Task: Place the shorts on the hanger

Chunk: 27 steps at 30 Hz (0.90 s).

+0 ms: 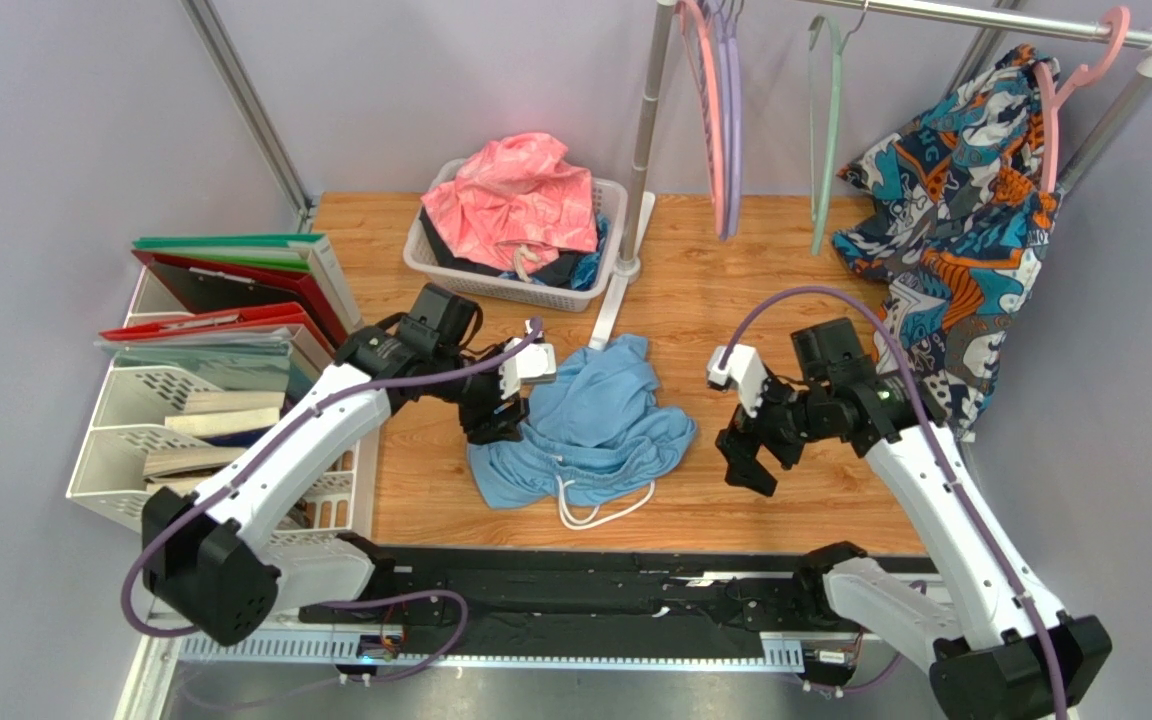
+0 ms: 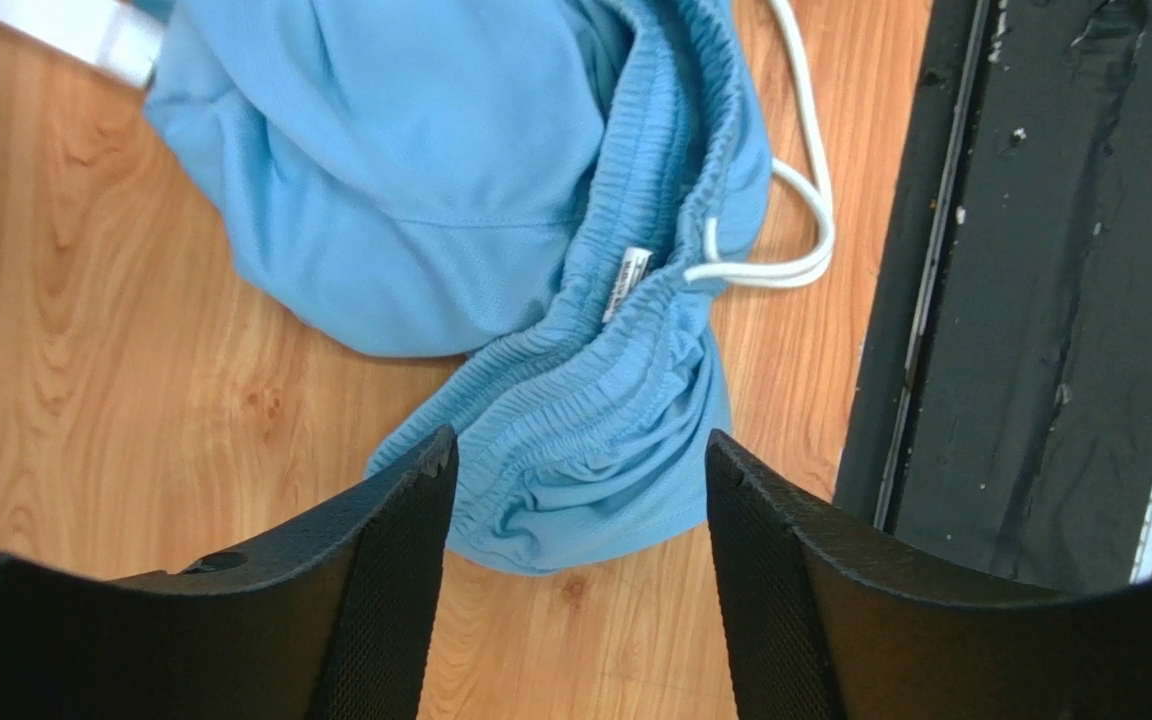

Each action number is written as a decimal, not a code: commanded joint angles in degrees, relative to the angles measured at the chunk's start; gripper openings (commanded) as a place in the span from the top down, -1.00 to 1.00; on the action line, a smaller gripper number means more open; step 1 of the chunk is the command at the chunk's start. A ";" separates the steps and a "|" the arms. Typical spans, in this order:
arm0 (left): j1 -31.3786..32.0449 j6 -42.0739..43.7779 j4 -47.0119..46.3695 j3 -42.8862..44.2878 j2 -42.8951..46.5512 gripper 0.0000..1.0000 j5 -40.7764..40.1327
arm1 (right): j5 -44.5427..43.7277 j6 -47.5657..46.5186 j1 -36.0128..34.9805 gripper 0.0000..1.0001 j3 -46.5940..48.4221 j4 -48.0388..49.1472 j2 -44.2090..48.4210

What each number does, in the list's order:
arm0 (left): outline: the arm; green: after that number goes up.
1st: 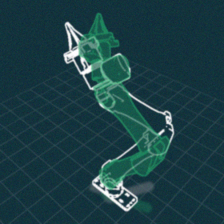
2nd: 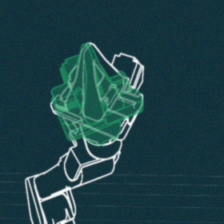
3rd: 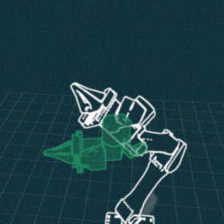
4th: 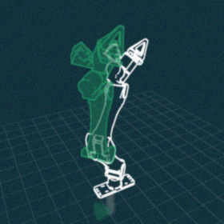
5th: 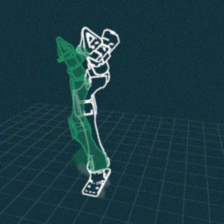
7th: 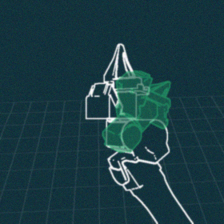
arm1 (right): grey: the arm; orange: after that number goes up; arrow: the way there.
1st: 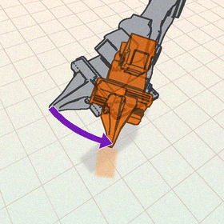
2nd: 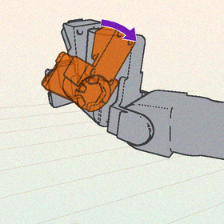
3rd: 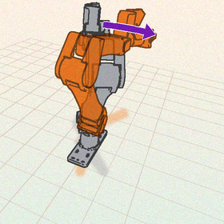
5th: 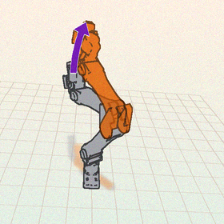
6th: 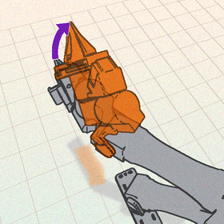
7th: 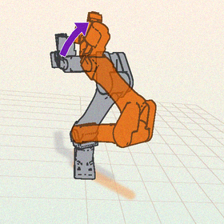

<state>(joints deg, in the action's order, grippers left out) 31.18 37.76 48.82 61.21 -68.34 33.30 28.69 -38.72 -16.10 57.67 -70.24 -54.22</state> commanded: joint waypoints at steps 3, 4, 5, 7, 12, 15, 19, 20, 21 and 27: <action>-4.72 10.13 2.33 1.19 -8.64 -0.29 3.88 | -3.38 -5.84 -10.61 -0.76 -1.77 12.21 -4.31; -5.33 10.49 2.33 1.63 -10.05 -0.29 3.70 | -2.85 -6.19 -11.40 -0.74 -2.47 15.45 -5.10; -7.08 10.41 2.33 2.33 -11.54 -0.29 3.01 | -2.15 -6.63 -12.54 -0.69 -2.74 16.96 -5.89; -10.33 10.75 5.57 6.27 -17.25 -0.29 5.44 | 0.83 -7.25 -13.34 -0.58 -3.26 21.08 -8.95; -13.95 10.76 14.54 14.80 -28.69 -0.49 9.41 | 3.82 -7.68 -16.42 -0.27 -3.09 26.63 -16.44; -14.39 9.44 13.42 14.56 -30.45 -0.49 9.42 | 5.41 -7.16 -17.56 -0.19 -3.61 28.75 -20.57; -14.48 7.86 11.04 13.15 -31.07 -0.49 7.40 | 6.03 -4.88 -18.53 -0.15 -2.57 31.12 -26.28; -14.48 7.86 10.60 13.06 -31.50 -0.49 7.05 | 5.77 -4.87 -18.44 -0.15 -2.30 31.13 -27.25; -14.57 7.68 10.42 12.62 -31.68 -0.49 6.78 | 5.16 -5.14 -18.44 -0.16 -2.12 31.21 -29.09; -14.74 8.82 8.23 10.42 -33.79 -0.49 4.14 | 3.13 -7.34 -18.27 -0.21 -2.30 31.92 -34.19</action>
<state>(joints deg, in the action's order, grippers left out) 16.71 45.41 58.54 72.73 -100.49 37.56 31.97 -44.45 -34.33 54.37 -41.41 -86.24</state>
